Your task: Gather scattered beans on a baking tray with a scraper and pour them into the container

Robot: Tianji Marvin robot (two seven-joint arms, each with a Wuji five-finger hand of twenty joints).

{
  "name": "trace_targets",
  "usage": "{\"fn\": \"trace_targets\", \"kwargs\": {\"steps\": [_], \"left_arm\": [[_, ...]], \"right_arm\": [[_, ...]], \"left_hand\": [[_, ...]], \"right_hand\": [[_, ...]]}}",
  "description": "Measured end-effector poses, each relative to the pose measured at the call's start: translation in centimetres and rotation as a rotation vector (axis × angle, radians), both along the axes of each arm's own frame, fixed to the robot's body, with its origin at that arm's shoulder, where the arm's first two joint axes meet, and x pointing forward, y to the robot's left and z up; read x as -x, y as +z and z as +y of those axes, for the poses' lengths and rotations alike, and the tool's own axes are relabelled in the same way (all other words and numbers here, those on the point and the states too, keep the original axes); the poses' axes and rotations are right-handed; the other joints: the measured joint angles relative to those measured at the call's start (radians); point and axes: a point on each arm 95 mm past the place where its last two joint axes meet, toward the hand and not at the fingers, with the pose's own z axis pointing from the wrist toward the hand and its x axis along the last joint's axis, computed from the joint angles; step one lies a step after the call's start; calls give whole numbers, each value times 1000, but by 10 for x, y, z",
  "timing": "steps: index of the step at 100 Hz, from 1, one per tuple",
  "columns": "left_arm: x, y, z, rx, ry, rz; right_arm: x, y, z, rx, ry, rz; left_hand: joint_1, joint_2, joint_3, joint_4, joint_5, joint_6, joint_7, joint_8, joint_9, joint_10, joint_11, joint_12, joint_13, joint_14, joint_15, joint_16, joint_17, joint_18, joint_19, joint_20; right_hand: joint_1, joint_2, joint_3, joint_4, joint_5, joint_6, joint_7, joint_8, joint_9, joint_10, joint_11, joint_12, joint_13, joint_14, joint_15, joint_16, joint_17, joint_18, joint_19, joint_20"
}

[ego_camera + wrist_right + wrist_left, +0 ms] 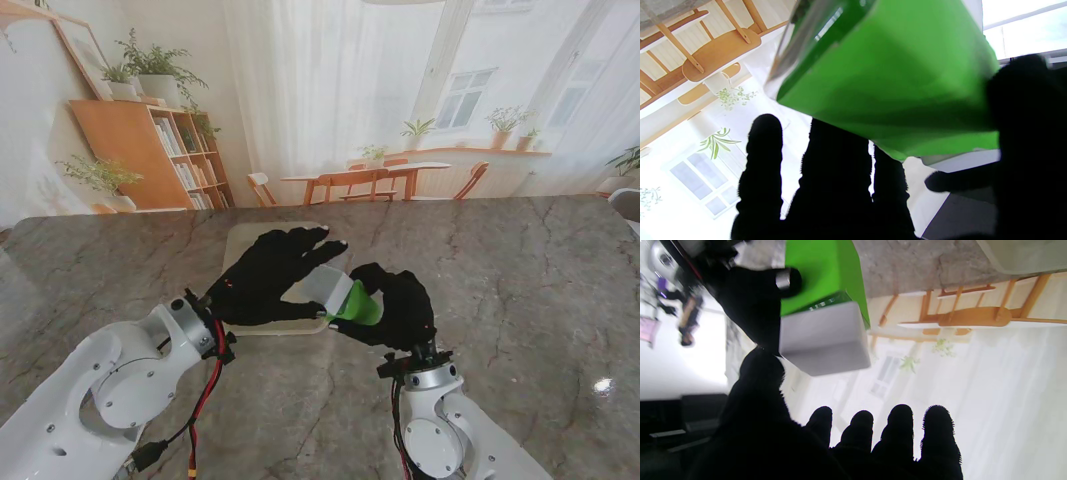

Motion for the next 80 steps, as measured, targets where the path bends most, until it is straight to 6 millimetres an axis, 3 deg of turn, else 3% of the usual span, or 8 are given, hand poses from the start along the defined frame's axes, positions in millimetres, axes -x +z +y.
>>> {"fn": "trace_targets", "kwargs": {"steps": [5, 13, 22, 28, 35, 44, 66, 80], "left_arm": [[0, 0, 2, 44, 68, 25], [0, -4, 2, 130, 172, 128], [2, -11, -4, 175, 261, 216], [4, -14, -8, 140, 293, 194], [6, -18, -12, 109, 326, 203], [7, -23, -18, 136, 310, 315], [5, -24, -27, 116, 273, 346], [6, -23, -27, 106, 272, 345]], "right_arm": [[0, 0, 0, 1, -1, 0], [0, 0, 1, 6, -3, -2], [1, 0, 2, 19, -8, -7], [1, 0, 2, 25, -10, -10], [1, 0, 2, 28, -11, -12], [1, 0, 2, 35, -12, -15], [1, 0, 0, 69, -14, -24], [2, -1, -1, 84, -12, -25]], "left_hand": [[-24, 51, 0, 8, 0, 25, 0, 2, 22, 24, 4, 12, 1, 30, 1, 17, 0, 39, -2, 40], [-60, 103, 4, 8, 2, 51, 14, 34, 98, 33, 29, 55, 40, 51, 22, 72, 33, 95, 12, 156], [-96, 126, 1, 8, 65, 108, 60, 92, 247, 73, 82, 154, 180, 91, 109, 189, 143, 158, 196, 328], [-121, 126, 0, 8, 93, 129, 73, 125, 324, 88, 103, 215, 246, 119, 159, 261, 190, 175, 319, 395], [-143, 127, 5, 8, 115, 166, 80, 145, 368, 121, 118, 250, 284, 162, 200, 320, 214, 200, 415, 419], [-175, 186, 6, 11, 152, 200, 79, 143, 407, 157, 121, 269, 311, 201, 243, 363, 230, 230, 485, 431], [-190, 185, 2, 11, 152, 219, 81, 144, 428, 169, 119, 265, 334, 206, 258, 376, 241, 240, 519, 431], [-167, 181, -8, 11, 152, 242, 80, 140, 427, 181, 97, 210, 348, 206, 259, 375, 243, 241, 519, 430]], "right_hand": [[0, 0, 0, 0, 0, 0, 0, 0, 0, 0, 0, 0, 0, 0, 0, 0, 0, 0, 0, 0], [0, 0, 0, 0, 0, 0, 0, 0, 0, 0, 0, 0, 0, 0, 0, 0, 0, 0, -1, 0], [0, 0, 0, 0, 0, 0, 0, 0, 0, 0, 0, 0, 0, 0, 0, 1, 0, 0, -2, 0], [0, 0, 0, 0, 0, 0, 0, 0, 0, 0, 0, 0, 0, 1, 0, 1, 0, 0, -2, 0], [0, 0, 0, 0, 0, 0, 0, 0, 0, 0, 0, 0, 0, 1, 1, 1, 0, 0, -2, 0], [0, 0, 0, 0, 0, 0, 0, 0, 0, 2, -2, 0, 0, 3, 1, 1, 0, 0, -2, 0], [0, 0, 0, 0, 0, 0, 0, 0, 0, 3, -3, -1, -1, 7, 1, 1, 0, 0, -2, 0], [0, 0, 0, 0, 0, 0, 0, 0, 0, 3, -2, -1, -1, 7, 1, 1, 0, 0, -2, 0]]}}
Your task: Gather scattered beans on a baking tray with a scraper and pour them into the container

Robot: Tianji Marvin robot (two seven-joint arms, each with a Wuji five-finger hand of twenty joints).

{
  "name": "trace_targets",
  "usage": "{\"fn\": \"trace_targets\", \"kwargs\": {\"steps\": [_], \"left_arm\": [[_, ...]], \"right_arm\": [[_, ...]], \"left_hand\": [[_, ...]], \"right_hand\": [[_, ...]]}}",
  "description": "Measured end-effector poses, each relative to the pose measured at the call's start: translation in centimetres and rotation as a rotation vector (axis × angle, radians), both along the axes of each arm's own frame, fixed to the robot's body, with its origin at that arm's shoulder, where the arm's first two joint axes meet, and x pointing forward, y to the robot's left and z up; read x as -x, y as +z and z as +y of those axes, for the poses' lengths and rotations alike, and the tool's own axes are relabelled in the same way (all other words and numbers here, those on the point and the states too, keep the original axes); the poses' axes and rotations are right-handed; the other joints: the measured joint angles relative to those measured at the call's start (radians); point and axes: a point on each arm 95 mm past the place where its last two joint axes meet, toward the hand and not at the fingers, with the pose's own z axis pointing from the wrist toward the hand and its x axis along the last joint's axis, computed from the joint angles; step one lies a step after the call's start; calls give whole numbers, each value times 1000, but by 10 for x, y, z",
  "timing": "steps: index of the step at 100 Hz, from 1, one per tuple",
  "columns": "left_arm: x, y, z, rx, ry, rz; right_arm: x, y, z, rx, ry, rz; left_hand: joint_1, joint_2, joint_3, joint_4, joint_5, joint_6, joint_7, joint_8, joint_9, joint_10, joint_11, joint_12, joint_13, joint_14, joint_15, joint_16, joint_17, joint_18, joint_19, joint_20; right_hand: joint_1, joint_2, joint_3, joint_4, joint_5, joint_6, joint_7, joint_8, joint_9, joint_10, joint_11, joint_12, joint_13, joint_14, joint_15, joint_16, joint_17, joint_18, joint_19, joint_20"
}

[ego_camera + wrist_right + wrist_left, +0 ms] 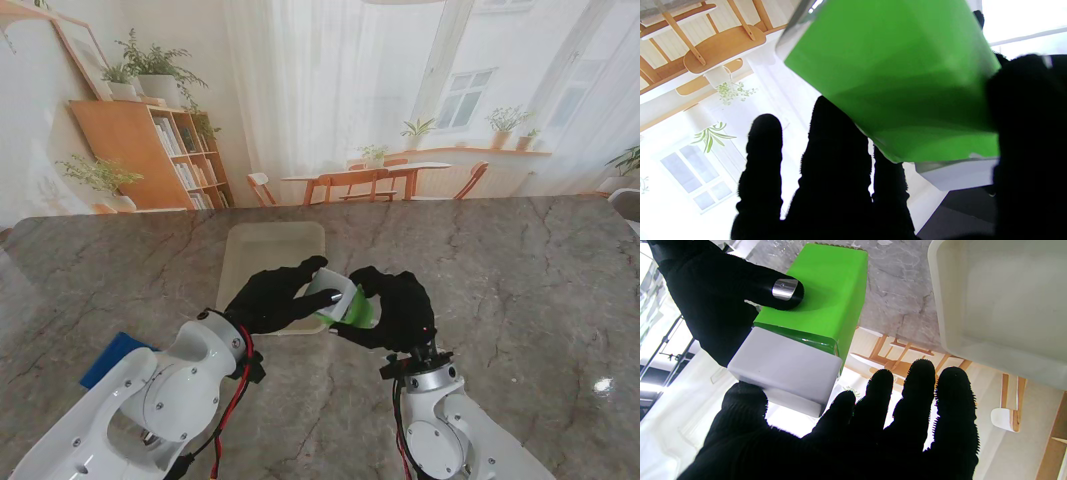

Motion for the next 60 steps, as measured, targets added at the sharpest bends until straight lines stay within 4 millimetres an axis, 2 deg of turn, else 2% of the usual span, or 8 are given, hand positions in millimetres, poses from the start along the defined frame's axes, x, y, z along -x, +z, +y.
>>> {"fn": "trace_targets", "kwargs": {"steps": [10, 11, 35, 42, 43, 52, 60], "left_arm": [[2, 1, 3, -7, 23, -22], [2, 1, 4, -10, 26, -26], [6, 3, 7, -23, 62, -67], [7, 3, 6, -29, 60, -75], [7, 3, 6, -29, 59, -74], [9, 1, 2, -30, 48, -67], [9, 1, 0, -33, 41, -61]], "right_arm": [[0, 0, 0, 0, 1, 0], [0, 1, 1, 0, 2, 0], [1, 2, 3, 15, 5, -5], [1, 3, 4, 21, 4, -7], [1, 3, 4, 22, 4, -7], [1, 3, 4, 33, 4, -9], [0, 3, 3, 49, 3, -10]], "left_hand": [[2, -14, -3, 0, 0, 0, 0, -11, -1, 0, -4, -16, 0, 0, -7, -8, 0, 0, 0, -1], [2, -16, -3, -10, 0, 1, 0, -12, -2, 0, -4, -16, 0, 0, -7, -9, 0, 0, 0, -1], [15, -25, -4, -11, 12, 14, -1, -24, -2, 1, -4, -22, 0, 3, -7, -10, 10, 2, 7, -1], [2, -24, 12, -11, 12, 21, -1, -25, -1, 12, -4, -22, 1, 10, 2, -10, 16, 17, 24, -1], [-4, -24, 12, -1, 12, 26, -1, -25, -1, 12, -4, -22, 1, 12, 3, -10, 19, 20, 26, -1], [-12, -5, 13, -1, 23, 32, -2, -32, -1, 13, -4, -22, 10, 32, 13, -3, 21, 40, 31, -1], [-22, -5, 14, 0, 23, 39, -2, -37, -1, 23, -4, -22, 10, 33, 13, -1, 21, 54, 31, -1]], "right_hand": [[0, 0, 0, 0, 0, 0, 0, 0, 0, 0, 0, 0, 0, 0, 0, 0, 0, 0, 0, 0], [0, 0, 0, 0, 0, 0, 0, 0, 0, 0, 0, 0, 0, 0, 1, 0, 0, 0, 0, 0], [0, 0, 0, 0, 0, 0, 0, 0, 0, 0, 0, 1, 0, 0, 13, 0, 0, 0, 0, 0], [0, 0, 0, 0, 0, 0, 0, 0, 0, 0, 0, 1, 0, 0, 14, 0, -1, 0, 0, 0], [0, 0, 0, 0, 0, 0, 0, 0, 0, 0, 0, 1, 0, 0, 14, 0, -1, 0, 0, 0], [0, 0, 0, 0, 0, 0, 0, 0, 0, 1, 0, 1, 0, 2, 17, 0, -9, 1, 0, 1], [0, 0, 0, 0, 0, 0, 0, 0, 0, 2, 0, 1, -2, 3, 19, 0, -9, 6, 0, 1]]}}
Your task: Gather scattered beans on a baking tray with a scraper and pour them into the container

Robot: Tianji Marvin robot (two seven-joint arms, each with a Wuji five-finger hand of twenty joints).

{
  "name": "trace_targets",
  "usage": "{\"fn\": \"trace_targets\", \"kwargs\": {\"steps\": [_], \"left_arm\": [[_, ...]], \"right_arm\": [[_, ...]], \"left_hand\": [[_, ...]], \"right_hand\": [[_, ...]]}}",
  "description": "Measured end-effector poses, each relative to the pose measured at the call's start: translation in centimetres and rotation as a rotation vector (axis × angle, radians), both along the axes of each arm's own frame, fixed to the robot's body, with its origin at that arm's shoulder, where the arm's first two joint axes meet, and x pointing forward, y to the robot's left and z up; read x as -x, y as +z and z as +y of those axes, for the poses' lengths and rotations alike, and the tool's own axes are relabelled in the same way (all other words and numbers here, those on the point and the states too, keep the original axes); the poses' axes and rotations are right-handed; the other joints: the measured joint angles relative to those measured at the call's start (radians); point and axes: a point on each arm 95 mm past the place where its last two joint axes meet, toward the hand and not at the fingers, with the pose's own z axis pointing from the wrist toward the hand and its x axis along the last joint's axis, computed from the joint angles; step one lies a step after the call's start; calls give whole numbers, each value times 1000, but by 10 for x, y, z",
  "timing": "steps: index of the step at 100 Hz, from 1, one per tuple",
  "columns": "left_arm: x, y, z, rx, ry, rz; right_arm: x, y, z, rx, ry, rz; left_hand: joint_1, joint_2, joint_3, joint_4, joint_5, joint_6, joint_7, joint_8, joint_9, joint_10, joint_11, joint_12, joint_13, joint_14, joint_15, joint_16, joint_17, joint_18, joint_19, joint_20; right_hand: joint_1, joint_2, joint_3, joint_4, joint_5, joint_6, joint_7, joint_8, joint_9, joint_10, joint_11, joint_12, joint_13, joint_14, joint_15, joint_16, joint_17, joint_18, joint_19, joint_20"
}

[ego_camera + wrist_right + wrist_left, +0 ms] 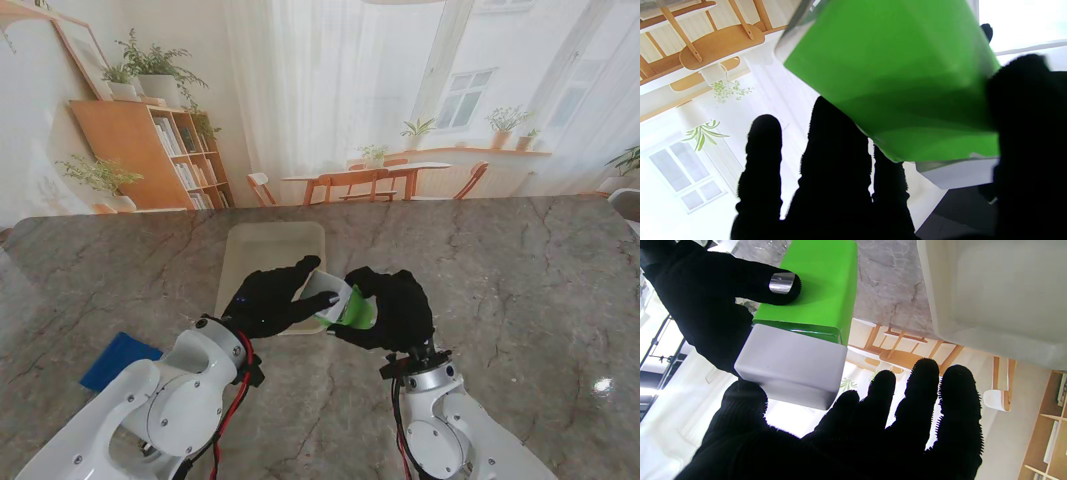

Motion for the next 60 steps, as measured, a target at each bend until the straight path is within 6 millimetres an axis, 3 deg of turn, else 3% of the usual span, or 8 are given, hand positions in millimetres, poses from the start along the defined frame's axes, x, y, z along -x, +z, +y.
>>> {"fn": "trace_targets", "kwargs": {"steps": [20, 28, 34, 46, 60], "left_arm": [[0, -1, -4, -19, -30, 43], [1, 0, -4, -62, -49, 66], [1, 2, -5, -83, -61, 69], [1, 4, -9, -74, -75, 37], [-3, 1, -10, -44, -104, -8]], "right_arm": [[0, 0, -1, 24, 0, 3], [1, -2, -2, 31, -2, 9], [1, -4, -2, 34, -3, 13], [1, -6, -3, 33, -8, 15], [0, -6, -5, 25, -15, 19]], "left_hand": [[2, -23, 0, 1, -18, 49, -19, -8, 0, 0, 0, 0, 1, 0, 4, 0, 19, 12, 5, 0], [77, -86, -17, -4, -19, 72, -20, -3, 0, -6, 2, 0, 24, -20, 30, 21, 53, 3, 30, 1], [152, -127, -19, -8, -17, 68, -17, 0, 1, -24, 24, 26, 55, -61, 71, 64, 99, -35, 66, 1], [291, -185, -22, -8, 50, -7, 30, 62, 33, -39, 69, 121, 104, -133, 166, 153, 195, -147, 149, 1], [368, -240, -32, -9, 99, -80, 65, 131, 41, 7, 71, 182, 129, -171, 199, 190, 242, -240, 175, -25]], "right_hand": [[0, -9, 0, 0, 5, 0, 0, 0, 0, 4, 4, 0, 0, 5, 11, 0, 0, 0, 1, 0], [17, -46, 1, 0, 16, -16, 5, 0, 0, 11, 5, 0, -5, 9, 13, 0, -1, 2, 2, 0], [19, -46, 1, 0, 16, -20, 6, 0, 0, 12, 5, 0, -6, 10, 15, 2, -1, 2, 5, 0], [21, -46, 1, 0, 16, -20, 6, 0, 0, 17, 6, 1, -6, 13, 26, 6, -1, 3, 9, 0], [22, -46, 1, 0, 16, -18, 6, 0, 0, 24, 16, 11, -6, 19, 31, 6, -1, 3, 9, 0]]}}
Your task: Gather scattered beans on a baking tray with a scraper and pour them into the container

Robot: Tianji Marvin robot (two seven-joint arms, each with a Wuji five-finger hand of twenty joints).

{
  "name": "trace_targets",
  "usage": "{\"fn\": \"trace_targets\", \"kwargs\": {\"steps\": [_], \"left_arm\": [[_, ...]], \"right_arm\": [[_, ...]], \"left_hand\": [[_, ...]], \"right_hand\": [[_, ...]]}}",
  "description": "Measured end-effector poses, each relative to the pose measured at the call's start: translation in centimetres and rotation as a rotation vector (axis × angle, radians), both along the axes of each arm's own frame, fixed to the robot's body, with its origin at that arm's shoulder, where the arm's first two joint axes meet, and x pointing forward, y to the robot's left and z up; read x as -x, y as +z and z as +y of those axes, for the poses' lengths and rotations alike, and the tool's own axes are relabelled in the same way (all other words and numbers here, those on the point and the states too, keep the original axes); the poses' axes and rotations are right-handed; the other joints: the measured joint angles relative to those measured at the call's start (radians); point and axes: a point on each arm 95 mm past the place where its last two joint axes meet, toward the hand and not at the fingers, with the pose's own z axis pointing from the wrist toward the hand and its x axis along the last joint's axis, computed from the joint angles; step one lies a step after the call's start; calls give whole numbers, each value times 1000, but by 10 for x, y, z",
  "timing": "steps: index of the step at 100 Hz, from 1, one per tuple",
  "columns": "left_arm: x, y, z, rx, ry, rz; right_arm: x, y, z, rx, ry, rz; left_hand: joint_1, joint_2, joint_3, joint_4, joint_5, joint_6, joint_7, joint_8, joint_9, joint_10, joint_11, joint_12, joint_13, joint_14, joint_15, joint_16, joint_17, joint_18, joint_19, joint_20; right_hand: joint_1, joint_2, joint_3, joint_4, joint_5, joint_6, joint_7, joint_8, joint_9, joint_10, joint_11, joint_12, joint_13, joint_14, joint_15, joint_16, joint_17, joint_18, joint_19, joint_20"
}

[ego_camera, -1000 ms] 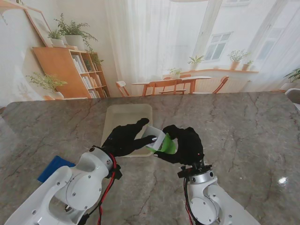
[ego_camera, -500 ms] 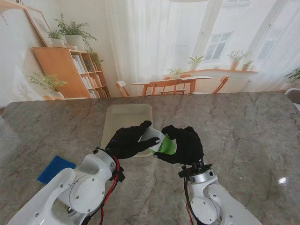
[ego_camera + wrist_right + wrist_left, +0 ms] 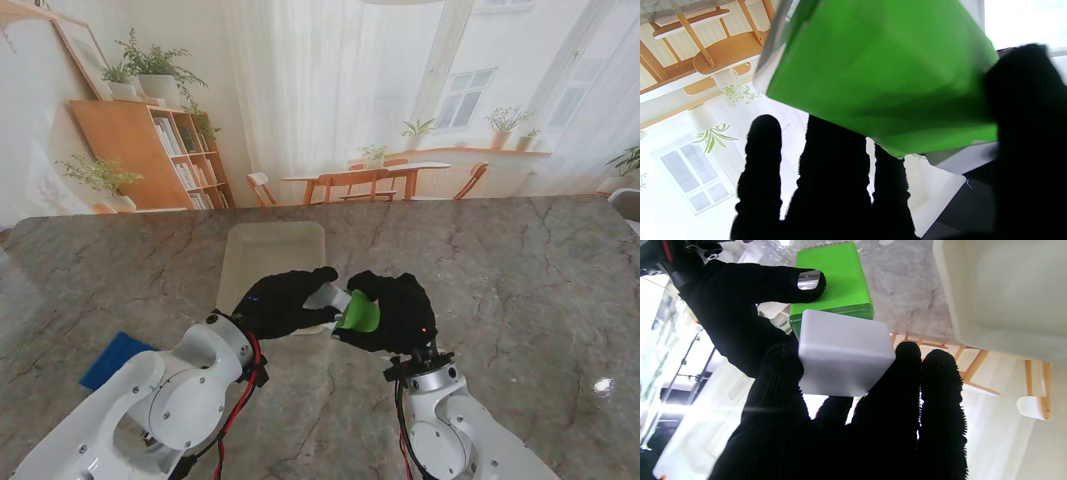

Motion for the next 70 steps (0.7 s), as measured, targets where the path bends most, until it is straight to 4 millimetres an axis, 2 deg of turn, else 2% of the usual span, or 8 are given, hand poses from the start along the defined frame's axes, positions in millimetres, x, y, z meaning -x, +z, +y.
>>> {"fn": "trace_targets", "kwargs": {"steps": [4, 13, 20, 38, 59, 60, 61, 70], "left_arm": [[-1, 0, 0, -2, -14, -14], [-2, 1, 0, -44, -66, -93], [-2, 2, 1, -71, -120, -152], [-4, 1, 2, -40, -156, -205], [-8, 2, 3, -64, -266, -309], [-8, 2, 4, -62, -272, -314], [-9, 2, 4, -60, -276, -318], [-12, 2, 5, -48, -301, -347]], "right_arm": [[0, 0, -1, -5, -2, 4], [-1, -1, -2, -28, -5, 19], [-1, -2, -2, -64, -6, 38], [0, -3, 0, -86, -6, 50], [0, -6, 0, -182, -5, 102], [0, -6, 0, -189, -5, 106], [0, -6, 0, -196, -5, 109], [0, -7, 2, -245, -5, 135]], "left_hand": [[19, -10, 0, 0, 6, -22, 10, 17, 0, 6, -2, 16, 1, -3, 0, 0, 4, -19, 0, -12], [41, -90, 29, 0, 14, -73, 24, 64, 9, -17, -15, 235, 6, -7, -48, 46, 25, -48, -1, -53], [41, -160, 92, -2, 29, -99, 46, 90, 20, -18, -40, 289, 16, -2, -123, 96, 41, -59, -17, -72], [41, -313, 202, -5, 61, -192, 170, 195, 61, -45, -67, 335, 46, 2, -247, 166, 75, -68, -52, -86], [41, -377, 275, -12, 24, -311, 419, 354, 62, -49, -68, 349, 46, 3, -305, 211, 65, -71, -68, -134], [41, -385, 286, -51, 24, -323, 443, 357, 62, -49, -59, 349, 46, 3, -305, 220, 60, -71, -69, -135], [40, -389, 298, -58, 24, -330, 458, 359, 62, -49, -55, 349, 46, 3, -305, 220, 58, -71, -73, -135], [40, -399, 303, -59, 12, -383, 555, 381, 61, -50, -34, 341, 46, 3, -305, 229, 46, -71, -75, -146]], "right_hand": [[0, 0, 0, 0, 0, 0, 0, 0, 0, 0, 0, 0, 0, 0, 0, 0, 0, 0, 0, 0], [0, 0, 0, 0, 0, -1, 0, 0, 0, 0, 0, 1, 0, 0, -1, 0, 0, 0, 0, 0], [0, -18, 0, 0, 1, -24, 3, 0, 0, 0, 0, 1, 0, 0, -6, 0, 0, 0, 0, 0], [0, -25, 0, 0, 9, -26, 5, 1, 0, 0, 0, 1, -1, 1, -10, 0, 0, 0, 0, 0], [0, -56, 0, 0, 10, -75, 6, 2, 0, -10, -13, 1, -1, -2, -25, 0, 0, 0, 0, 0], [0, -59, 0, 0, 10, -80, 7, 2, 0, -11, -13, 1, -1, -4, -26, 0, 1, 0, 0, 0], [0, -62, 0, 1, 10, -85, 7, 2, 0, -12, -14, 1, -1, -5, -28, -1, 1, 0, 0, 0], [0, -74, 0, 1, 10, -97, 14, 3, 0, -15, -14, 1, -1, -6, -30, -1, 1, 0, 0, 0]]}}
